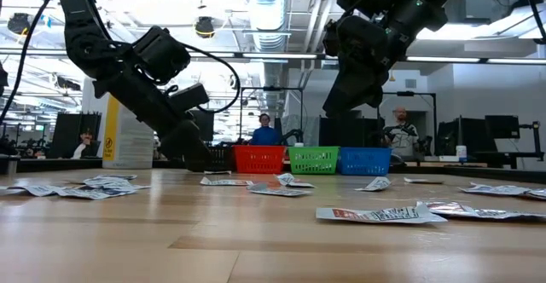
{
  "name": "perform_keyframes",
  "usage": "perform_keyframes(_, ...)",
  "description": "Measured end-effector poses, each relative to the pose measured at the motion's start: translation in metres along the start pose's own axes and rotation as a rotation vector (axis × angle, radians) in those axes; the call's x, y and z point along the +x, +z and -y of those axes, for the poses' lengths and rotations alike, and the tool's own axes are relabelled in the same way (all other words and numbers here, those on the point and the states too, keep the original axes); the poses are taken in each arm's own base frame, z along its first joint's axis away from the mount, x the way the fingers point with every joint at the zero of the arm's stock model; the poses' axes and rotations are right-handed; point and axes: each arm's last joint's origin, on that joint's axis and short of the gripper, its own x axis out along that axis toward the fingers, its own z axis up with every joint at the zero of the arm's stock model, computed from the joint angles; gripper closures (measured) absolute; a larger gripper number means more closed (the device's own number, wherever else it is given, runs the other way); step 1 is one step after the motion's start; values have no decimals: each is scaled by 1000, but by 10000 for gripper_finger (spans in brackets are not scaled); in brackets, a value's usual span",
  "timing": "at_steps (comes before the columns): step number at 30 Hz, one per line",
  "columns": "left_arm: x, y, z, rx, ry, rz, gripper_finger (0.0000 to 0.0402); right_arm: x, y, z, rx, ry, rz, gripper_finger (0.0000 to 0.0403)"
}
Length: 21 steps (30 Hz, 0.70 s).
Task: Pick & Place First Aid Supplies
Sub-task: Put the alcohol pad into the red bin
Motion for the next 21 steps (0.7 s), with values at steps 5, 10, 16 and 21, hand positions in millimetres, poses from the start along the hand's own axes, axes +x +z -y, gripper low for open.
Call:
perform_keyframes(5, 0, 0, 0, 0, 1, 4, 345, 0, 0, 0, 6, 1, 3, 296)
perform_keyframes(10, 0, 1, 0, -3, 4, 15, 345, 0, 0, -1, 11, 3, 3, 296)
perform_keyframes(16, 1, 1, -3, -11, 13, 17, 345, 0, -1, -4, 9, 9, 0, 296)
perform_keyframes(21, 2, 0, -7, -21, 27, 12, 345, 0, -1, -4, 16, 9, 0, 296)
